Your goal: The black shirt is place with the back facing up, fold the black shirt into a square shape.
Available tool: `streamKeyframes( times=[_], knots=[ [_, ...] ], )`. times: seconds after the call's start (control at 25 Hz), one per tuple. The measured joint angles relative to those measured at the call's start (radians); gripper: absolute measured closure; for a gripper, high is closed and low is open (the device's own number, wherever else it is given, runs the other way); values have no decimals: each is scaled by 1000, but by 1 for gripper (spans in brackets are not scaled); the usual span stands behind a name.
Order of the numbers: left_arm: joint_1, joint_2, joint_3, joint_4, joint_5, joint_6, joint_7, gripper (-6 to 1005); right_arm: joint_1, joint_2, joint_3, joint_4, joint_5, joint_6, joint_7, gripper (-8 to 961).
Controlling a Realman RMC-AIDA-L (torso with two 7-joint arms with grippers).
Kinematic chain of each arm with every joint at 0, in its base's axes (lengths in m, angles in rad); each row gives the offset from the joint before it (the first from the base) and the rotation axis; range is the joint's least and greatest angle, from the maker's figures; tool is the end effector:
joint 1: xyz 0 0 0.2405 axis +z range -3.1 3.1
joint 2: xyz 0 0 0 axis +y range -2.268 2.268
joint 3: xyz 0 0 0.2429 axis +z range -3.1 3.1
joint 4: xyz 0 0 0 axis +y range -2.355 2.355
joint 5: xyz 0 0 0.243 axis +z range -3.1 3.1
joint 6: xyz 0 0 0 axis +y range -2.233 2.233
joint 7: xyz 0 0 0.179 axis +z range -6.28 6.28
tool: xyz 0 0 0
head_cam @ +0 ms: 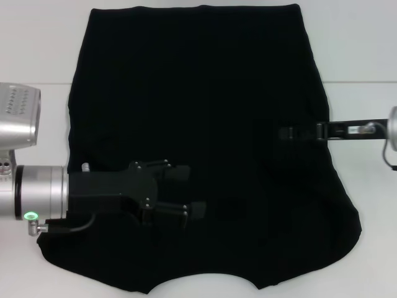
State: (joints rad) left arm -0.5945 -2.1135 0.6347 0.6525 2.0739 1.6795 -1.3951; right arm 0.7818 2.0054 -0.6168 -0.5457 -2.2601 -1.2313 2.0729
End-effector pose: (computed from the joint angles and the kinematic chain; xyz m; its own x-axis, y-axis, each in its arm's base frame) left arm -0.2263 0.3529 -0.0362 0.7890 0.3321 0.5169 0.3910 -0.9204 -0.0054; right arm 0.2506 0.4518 -0.0142 0.4822 -0.7542 -0.4457 -0.8698 -0.4730 -0.1407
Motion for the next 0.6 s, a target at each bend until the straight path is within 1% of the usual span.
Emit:
streamKeyframes(
  times=[0.08,0.16,0.28,0.32,0.36,0.44,0.56,0.6],
  knots=[
    [2,3,-1,1,0,0,-14,79,-15,-13,3,0,0,0,0,368],
    [6,7,-3,6,5,1,-33,80,-33,-27,7,0,5,-6,0,327],
    [23,11,-22,36,33,1,-82,82,-60,-40,16,0,21,-29,-8,265],
    [30,12,-36,51,50,0,-106,82,-67,-42,19,0,33,-43,-15,267],
    [33,12,-44,58,59,0,-118,83,-74,-43,21,0,44,-55,-25,270],
    [51,14,-91,94,106,-1,-168,84,-88,-44,22,2,76,-86,-56,275],
    [80,14,-168,142,166,-1,-209,86,-97,-35,22,8,112,-107,-95,282],
    [80,14,-168,142,166,-1,-209,86,-97,-30,21,10,120,-106,-103,284]
  ],
)
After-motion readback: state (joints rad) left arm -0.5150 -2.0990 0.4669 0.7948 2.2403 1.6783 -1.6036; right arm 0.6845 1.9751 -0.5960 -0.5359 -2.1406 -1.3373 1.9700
